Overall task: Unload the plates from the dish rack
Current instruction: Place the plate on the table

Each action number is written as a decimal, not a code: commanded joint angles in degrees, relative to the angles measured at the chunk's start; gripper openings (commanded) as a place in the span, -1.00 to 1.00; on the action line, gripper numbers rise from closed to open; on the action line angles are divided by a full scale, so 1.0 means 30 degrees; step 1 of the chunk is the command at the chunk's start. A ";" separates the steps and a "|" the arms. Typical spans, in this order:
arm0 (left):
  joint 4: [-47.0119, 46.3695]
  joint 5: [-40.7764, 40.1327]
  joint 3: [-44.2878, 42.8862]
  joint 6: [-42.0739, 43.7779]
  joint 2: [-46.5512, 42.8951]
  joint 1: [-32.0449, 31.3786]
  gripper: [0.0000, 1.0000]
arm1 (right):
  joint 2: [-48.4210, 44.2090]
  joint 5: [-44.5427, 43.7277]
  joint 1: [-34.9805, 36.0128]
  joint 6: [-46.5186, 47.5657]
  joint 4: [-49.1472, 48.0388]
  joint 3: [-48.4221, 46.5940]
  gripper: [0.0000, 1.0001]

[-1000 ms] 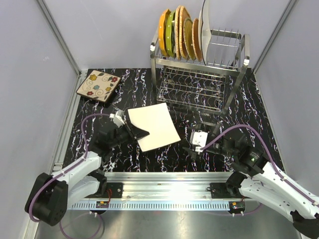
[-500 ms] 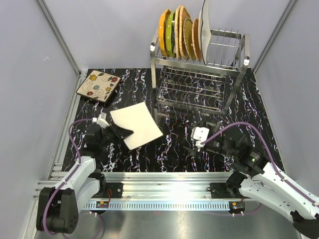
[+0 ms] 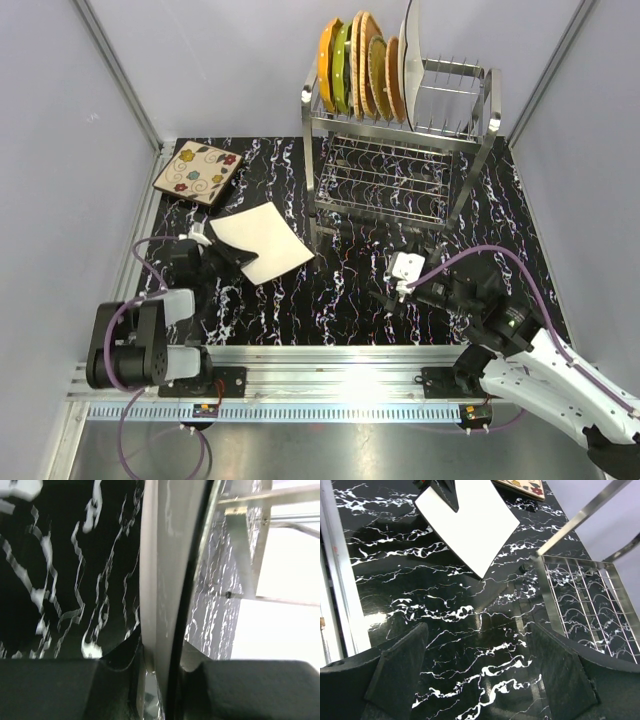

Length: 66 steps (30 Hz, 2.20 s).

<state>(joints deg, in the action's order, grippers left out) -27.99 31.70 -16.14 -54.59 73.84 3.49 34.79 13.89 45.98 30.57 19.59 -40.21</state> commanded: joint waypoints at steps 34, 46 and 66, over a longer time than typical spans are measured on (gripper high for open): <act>-1.2438 -0.7196 -0.7097 -0.5736 1.1037 -0.1074 -0.94 | -0.0403 -0.0324 -0.2024 -0.0931 -0.0819 -0.0309 0.84; -0.9867 -1.1709 -0.9324 -0.7292 1.2387 -0.3241 -0.78 | -0.0755 -0.0118 -0.2903 -0.1253 -0.0965 -0.0163 0.84; -0.6053 -1.1974 -1.1231 -0.7850 1.3589 -0.4414 -0.08 | -0.0960 0.0116 -0.3724 -0.1253 -0.1082 -0.0192 0.83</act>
<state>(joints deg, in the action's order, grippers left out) -43.75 -2.90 -47.72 -79.57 116.05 -9.50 32.25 13.17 35.27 27.70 19.18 -40.16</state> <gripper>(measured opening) 0.442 0.917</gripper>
